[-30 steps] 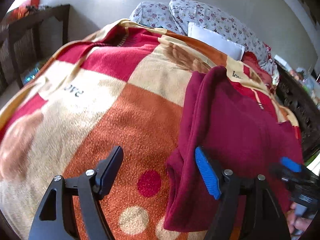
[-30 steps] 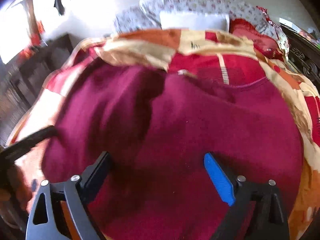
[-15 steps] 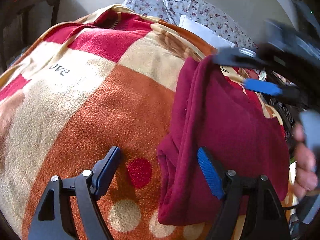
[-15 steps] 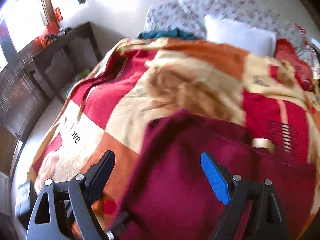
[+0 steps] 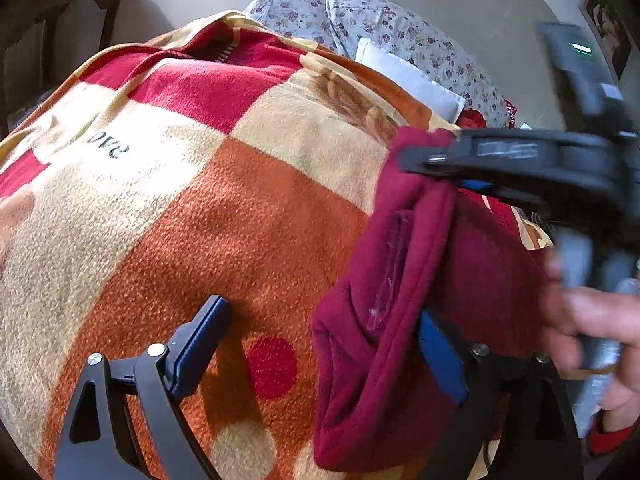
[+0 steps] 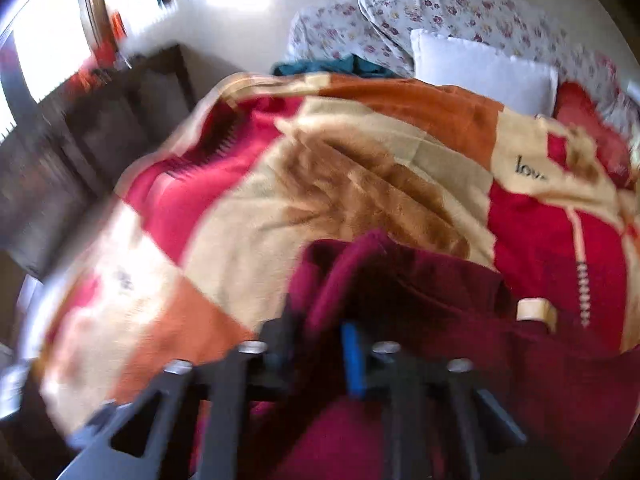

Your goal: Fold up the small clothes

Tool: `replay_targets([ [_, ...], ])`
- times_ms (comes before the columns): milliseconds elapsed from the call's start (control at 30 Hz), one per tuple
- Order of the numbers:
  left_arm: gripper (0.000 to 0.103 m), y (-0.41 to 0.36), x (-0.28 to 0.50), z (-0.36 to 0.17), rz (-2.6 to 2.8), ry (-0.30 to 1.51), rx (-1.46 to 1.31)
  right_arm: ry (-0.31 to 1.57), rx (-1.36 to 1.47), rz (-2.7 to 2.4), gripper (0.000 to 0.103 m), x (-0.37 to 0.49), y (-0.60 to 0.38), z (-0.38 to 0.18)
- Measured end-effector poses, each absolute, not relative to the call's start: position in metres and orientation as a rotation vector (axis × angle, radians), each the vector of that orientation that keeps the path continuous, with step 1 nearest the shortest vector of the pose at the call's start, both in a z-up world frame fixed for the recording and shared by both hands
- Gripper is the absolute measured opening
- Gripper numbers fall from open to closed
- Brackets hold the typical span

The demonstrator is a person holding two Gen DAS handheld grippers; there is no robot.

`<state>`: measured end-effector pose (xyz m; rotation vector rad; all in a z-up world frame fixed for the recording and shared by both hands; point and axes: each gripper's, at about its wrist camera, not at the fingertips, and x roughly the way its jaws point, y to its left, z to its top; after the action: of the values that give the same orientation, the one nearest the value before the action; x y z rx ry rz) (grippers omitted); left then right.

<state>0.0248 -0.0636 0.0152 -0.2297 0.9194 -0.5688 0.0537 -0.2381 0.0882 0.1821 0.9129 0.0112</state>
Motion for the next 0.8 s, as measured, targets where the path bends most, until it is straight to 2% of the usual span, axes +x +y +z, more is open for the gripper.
replay_targets([
  [200, 0.091, -0.089, 0.024, 0.014, -0.635, 0.902, -0.129, 0.876, 0.227, 0.043, 0.016, 0.037, -0.249, 0.102],
  [233, 0.075, -0.092, 0.021, 0.014, -0.641, 0.892, -0.102, 0.872, 0.240, 0.049, 0.016, 0.035, -0.251, 0.102],
  [267, 0.045, -0.094, 0.018, 0.015, -0.675, 0.892, -0.098, 0.871, 0.252, 0.055, 0.016, 0.032, -0.252, 0.102],
  [367, 0.031, -0.091, 0.008, 0.023, -0.702, 0.896, -0.145, 0.851, 0.263, 0.068, 0.016, 0.019, -0.257, 0.109],
  [600, 0.028, -0.111, -0.043, 0.083, -0.782, 0.818, -0.153, 0.764, 0.312, 0.087, 0.015, -0.037, -0.307, 0.156],
  [800, 0.028, -0.193, -0.101, 0.121, -0.915, 0.783, -0.035, 0.708, 0.330, -0.008, 0.015, -0.100, -0.376, 0.177],
])
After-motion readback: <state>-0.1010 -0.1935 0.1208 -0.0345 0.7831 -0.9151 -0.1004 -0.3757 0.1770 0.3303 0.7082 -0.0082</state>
